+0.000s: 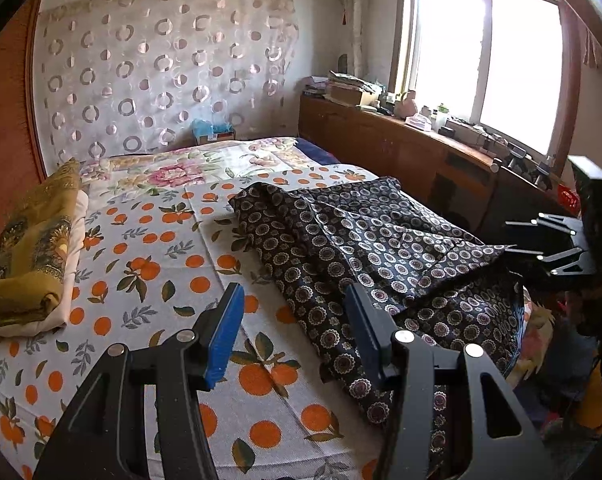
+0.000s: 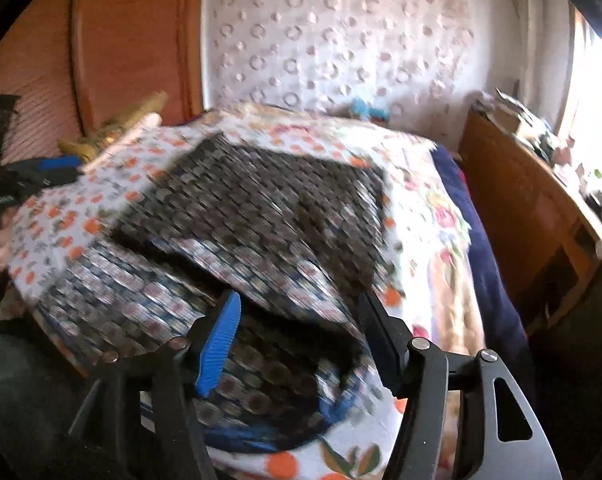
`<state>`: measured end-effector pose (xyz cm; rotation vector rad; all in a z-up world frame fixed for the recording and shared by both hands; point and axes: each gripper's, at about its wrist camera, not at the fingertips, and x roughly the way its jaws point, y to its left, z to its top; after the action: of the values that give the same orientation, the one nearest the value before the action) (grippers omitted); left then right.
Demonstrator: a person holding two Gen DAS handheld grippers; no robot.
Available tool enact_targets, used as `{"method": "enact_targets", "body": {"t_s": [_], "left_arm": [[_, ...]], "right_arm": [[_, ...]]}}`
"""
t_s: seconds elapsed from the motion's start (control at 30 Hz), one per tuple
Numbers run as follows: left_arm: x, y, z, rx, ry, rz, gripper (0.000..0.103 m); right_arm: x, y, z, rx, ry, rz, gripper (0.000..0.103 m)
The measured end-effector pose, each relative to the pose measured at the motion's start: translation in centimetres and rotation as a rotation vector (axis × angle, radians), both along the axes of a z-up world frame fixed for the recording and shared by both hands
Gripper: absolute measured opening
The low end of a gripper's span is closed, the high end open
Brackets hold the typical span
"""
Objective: Fold small clothes
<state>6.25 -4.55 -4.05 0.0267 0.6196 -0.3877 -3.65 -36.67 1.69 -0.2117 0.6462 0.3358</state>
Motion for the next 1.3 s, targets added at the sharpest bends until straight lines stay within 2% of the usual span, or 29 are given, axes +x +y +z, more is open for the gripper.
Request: {"method": "enact_targets", "body": {"t_s": [0.17, 0.47, 0.6, 0.63, 0.67, 0.7, 0.73, 0.77, 0.8, 0.87, 1.0, 1.2, 1.23, 1.27, 1.3], "left_arm": [[-0.2, 0.3, -0.2, -0.005, -0.002, 0.012, 0.054], [-0.4, 1.3, -0.9, -0.019, 0.015, 0.030, 0.054], [-0.5, 1.2, -1.1, -0.019, 0.021, 0.029, 0.054], [-0.5, 1.2, -1.2, -0.018, 0.021, 0.028, 0.054], [-0.5, 1.1, -1.1, -0.018, 0.022, 0.028, 0.054], [-0.5, 1.0, -1.1, -0.019, 0.022, 0.026, 0.054], [-0.5, 1.0, -1.1, -0.019, 0.022, 0.024, 0.054], [-0.6, 0.9, -1.1, -0.018, 0.021, 0.023, 0.054], [-0.7, 0.9, -1.1, -0.017, 0.021, 0.021, 0.054], [-0.7, 0.8, -1.1, -0.017, 0.021, 0.018, 0.054], [-0.7, 0.6, -1.2, -0.017, 0.025, 0.015, 0.054], [-0.6, 0.3, -1.4, -0.015, 0.031, 0.009, 0.054], [-0.6, 0.3, -1.5, -0.014, 0.033, 0.008, 0.054], [-0.6, 0.3, -1.6, -0.012, 0.034, 0.007, 0.054], [-0.6, 0.2, -1.7, -0.010, 0.037, 0.007, 0.054]], "right_arm": [[1.9, 5.4, 0.2, 0.004, -0.001, 0.115, 0.064], [6.0, 14.1, -3.8, -0.059, 0.147, 0.335, 0.064], [7.6, 15.8, -4.6, -0.115, 0.167, 0.362, 0.064], [8.3, 16.2, -4.9, -0.121, 0.182, 0.368, 0.061], [8.6, 16.3, -4.9, -0.129, 0.183, 0.368, 0.046], [9.9, 16.7, -4.8, -0.131, 0.177, 0.366, 0.036], [10.3, 16.5, -4.6, -0.129, 0.175, 0.358, 0.012], [10.7, 16.3, -4.2, -0.115, 0.175, 0.352, 0.007], [11.1, 15.7, -3.8, -0.089, 0.170, 0.349, 0.006], [12.2, 14.8, -2.9, -0.065, 0.131, 0.315, 0.006], [15.9, 11.9, -0.4, -0.036, 0.057, 0.172, 0.006], [23.0, 7.8, 0.8, -0.063, 0.009, -0.108, 0.006], [24.2, 7.1, 1.0, -0.055, 0.018, -0.166, 0.010], [25.1, 6.7, 1.2, -0.035, 0.028, -0.218, 0.020], [25.4, 6.4, 1.6, -0.026, 0.021, -0.248, 0.026]]}}
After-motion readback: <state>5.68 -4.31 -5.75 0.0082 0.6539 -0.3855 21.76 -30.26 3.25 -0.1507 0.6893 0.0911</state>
